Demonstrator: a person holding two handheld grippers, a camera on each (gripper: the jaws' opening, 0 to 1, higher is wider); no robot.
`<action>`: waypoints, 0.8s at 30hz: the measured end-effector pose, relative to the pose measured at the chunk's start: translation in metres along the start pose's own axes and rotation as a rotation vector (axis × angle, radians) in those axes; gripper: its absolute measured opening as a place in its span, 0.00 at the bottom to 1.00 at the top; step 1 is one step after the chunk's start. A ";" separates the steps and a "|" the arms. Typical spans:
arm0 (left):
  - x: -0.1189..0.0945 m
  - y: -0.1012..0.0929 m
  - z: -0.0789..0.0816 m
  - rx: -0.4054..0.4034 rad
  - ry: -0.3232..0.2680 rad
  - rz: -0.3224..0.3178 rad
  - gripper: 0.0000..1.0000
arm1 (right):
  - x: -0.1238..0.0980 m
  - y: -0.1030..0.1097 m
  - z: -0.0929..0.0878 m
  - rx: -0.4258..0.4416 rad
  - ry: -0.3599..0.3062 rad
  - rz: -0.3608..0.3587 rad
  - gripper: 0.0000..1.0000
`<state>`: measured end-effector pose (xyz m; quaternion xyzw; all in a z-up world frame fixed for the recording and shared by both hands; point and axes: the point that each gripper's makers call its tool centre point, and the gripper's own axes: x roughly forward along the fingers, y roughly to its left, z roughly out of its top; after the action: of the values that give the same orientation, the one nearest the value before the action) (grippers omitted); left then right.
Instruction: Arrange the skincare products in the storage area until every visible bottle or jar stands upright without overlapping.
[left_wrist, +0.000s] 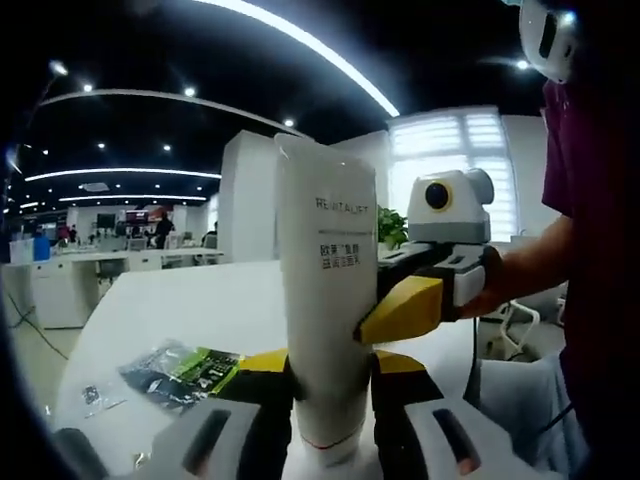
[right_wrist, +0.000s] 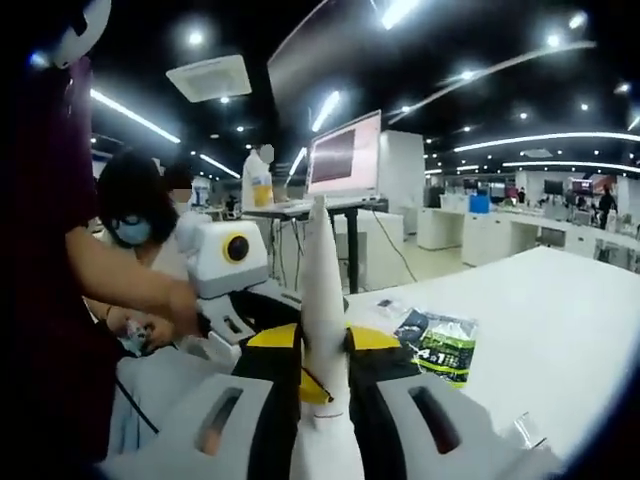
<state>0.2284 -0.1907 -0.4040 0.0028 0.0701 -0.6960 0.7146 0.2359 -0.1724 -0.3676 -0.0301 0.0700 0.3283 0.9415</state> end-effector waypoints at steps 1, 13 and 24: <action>0.000 0.000 0.000 -0.003 -0.001 0.002 0.30 | 0.001 0.000 0.000 -0.001 0.001 0.005 0.15; 0.002 0.002 0.000 -0.001 0.025 0.030 0.35 | 0.004 -0.004 0.000 0.045 0.017 0.104 0.09; -0.011 0.009 0.016 -0.005 -0.037 0.079 0.36 | -0.011 -0.041 0.034 -0.002 -0.041 0.145 0.09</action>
<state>0.2390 -0.1814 -0.3880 -0.0089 0.0586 -0.6672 0.7425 0.2566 -0.2073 -0.3323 -0.0192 0.0522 0.3962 0.9165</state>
